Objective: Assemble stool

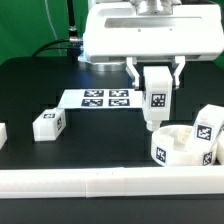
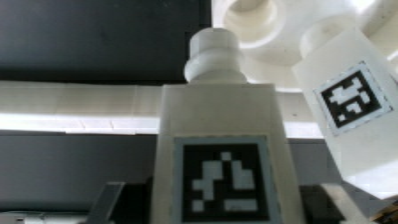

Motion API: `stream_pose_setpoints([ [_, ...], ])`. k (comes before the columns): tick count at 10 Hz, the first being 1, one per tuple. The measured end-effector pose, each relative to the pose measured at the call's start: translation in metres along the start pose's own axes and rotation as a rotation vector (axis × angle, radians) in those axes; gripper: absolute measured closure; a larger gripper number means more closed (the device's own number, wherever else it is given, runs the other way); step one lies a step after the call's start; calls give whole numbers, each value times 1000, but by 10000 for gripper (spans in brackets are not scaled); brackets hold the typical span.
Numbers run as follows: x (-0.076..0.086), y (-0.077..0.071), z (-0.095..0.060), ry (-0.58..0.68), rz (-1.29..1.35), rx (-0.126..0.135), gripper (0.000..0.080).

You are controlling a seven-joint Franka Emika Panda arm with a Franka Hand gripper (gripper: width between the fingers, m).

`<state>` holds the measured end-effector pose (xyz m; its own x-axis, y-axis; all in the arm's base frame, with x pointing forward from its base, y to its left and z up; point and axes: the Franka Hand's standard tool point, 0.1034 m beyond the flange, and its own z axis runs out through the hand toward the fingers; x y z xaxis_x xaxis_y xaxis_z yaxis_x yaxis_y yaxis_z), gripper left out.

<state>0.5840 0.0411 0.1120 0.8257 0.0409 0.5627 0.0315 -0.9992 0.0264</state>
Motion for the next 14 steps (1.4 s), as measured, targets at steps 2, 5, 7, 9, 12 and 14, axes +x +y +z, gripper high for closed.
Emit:
stream_pose_setpoints([
  [2,-11,-5,6,-16,-7,4,462],
  [5,-17,-15,12,-31,-8,15,462],
  [7,-14,-17,15,-30,-23,17,462],
  [9,-13,-18,17,-30,-29,17,462],
  [12,-14,-18,17,-31,-39,18,462],
  [14,-20,-20,20,-34,-46,19,462],
])
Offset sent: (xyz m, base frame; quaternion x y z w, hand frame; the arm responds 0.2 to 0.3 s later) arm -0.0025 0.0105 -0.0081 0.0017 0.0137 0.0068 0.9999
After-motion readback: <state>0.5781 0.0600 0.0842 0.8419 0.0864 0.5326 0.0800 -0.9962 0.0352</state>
